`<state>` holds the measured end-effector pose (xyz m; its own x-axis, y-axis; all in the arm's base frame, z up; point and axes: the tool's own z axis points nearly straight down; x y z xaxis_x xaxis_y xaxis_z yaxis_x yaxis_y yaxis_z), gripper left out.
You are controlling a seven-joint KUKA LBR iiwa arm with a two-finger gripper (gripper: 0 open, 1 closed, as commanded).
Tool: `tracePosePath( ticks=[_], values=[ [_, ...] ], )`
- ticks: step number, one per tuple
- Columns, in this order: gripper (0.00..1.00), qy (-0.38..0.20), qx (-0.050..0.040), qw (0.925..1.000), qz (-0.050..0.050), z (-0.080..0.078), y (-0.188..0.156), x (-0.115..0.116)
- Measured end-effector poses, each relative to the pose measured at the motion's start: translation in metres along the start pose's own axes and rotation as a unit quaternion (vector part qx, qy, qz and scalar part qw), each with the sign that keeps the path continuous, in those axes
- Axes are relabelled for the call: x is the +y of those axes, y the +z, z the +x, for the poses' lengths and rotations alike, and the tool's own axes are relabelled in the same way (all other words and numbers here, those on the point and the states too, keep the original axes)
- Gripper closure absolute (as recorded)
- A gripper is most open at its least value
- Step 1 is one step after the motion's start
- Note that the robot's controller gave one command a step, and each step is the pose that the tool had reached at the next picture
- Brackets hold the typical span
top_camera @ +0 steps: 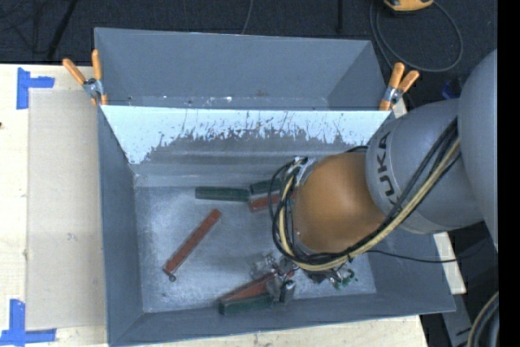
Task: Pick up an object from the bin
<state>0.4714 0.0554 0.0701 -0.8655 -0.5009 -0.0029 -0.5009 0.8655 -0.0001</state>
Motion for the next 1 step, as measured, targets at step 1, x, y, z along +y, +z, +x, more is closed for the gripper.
tracePosePath(
  ticks=[1],
  values=[
    [1.0, 0.0, 0.0004, 1.0, 0.0, 0.0003, 0.0002, 0.0001]
  ],
)
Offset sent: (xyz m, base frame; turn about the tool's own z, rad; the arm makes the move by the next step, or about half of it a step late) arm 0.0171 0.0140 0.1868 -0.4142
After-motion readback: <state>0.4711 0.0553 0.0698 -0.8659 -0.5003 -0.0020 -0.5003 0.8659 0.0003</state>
